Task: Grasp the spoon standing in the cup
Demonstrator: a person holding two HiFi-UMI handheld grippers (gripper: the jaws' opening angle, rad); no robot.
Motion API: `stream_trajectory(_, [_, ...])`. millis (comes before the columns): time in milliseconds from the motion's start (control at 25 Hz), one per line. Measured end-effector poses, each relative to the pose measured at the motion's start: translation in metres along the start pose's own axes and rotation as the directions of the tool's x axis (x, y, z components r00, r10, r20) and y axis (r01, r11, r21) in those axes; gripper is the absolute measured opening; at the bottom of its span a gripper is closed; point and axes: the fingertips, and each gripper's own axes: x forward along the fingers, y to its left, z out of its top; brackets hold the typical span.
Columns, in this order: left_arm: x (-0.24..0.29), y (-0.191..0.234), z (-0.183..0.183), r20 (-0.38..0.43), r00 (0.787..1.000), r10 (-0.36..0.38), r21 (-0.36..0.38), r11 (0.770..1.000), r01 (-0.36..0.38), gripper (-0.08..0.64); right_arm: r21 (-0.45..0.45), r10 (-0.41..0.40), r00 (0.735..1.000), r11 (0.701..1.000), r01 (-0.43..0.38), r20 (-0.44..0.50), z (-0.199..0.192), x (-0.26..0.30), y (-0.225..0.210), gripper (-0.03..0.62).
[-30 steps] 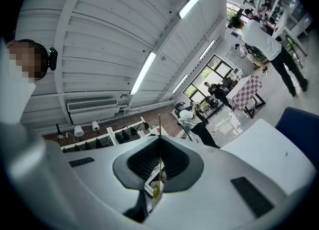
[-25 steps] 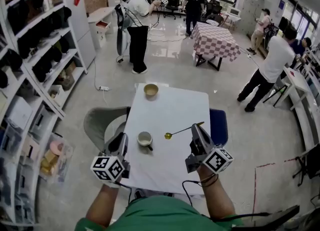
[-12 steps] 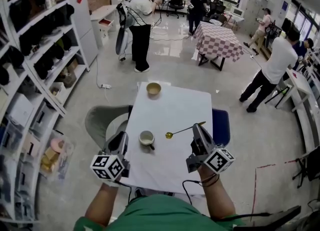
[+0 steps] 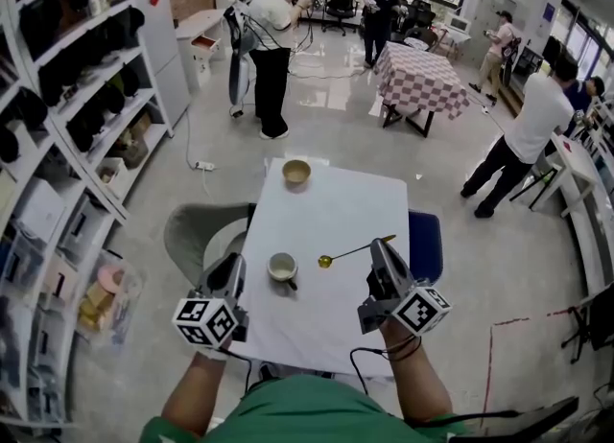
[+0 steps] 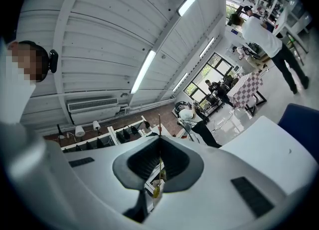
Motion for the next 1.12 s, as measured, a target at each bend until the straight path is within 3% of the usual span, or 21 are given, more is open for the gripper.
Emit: stream_trajectory(1120, [0.0005,0.0062,-0.005,-0.001,1.0,0.007,-0.013,1.0,-0.007,0.06,-0.001,0.005,1.0,1.0,-0.005,0.007,0.0005,0.0019,0.0005,0.025])
